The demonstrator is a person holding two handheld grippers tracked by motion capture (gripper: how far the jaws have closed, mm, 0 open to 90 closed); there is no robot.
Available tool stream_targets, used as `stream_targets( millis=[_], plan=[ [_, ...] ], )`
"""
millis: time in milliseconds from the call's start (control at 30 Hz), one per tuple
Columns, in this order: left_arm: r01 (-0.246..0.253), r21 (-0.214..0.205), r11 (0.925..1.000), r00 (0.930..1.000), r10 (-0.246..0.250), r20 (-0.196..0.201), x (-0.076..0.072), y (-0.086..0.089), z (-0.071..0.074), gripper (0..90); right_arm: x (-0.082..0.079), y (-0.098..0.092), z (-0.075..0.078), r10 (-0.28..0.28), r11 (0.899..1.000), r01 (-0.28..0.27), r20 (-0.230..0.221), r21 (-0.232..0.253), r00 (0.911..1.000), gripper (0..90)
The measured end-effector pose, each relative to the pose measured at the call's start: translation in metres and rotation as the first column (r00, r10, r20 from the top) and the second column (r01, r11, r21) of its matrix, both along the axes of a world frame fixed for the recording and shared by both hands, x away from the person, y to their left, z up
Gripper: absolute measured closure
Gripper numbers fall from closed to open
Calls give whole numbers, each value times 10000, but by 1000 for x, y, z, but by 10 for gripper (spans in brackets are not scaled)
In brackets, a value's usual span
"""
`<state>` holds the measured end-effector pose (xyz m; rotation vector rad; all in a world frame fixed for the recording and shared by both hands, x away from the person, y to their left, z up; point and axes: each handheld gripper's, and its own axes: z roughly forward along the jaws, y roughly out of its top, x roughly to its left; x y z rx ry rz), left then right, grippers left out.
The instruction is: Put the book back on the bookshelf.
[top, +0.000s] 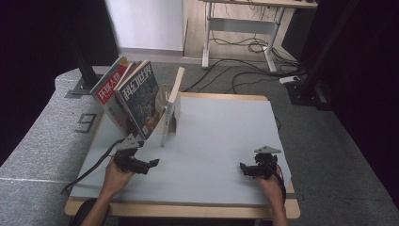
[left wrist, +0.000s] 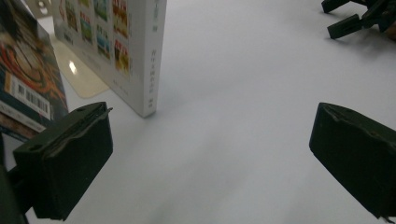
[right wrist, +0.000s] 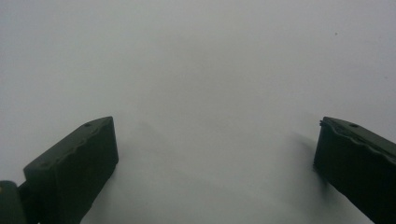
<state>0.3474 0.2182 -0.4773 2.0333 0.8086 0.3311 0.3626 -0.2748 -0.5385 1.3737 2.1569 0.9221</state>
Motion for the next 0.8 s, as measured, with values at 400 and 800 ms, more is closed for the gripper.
stream_targets(
  millis=[400, 800],
  plan=[
    [208, 1107, 9936, 9988, -158, -460, -1, -10, -32, 0, 0, 0, 0, -1, 10000, 1, 1, 0, 10000, 0],
    [463, 2091, 9768, 9921, -205, -1241, 4, -24, -54, 0, 0, 0, 0, 1, 10000, -1, -1, 3, 10000, 0]
  ],
)
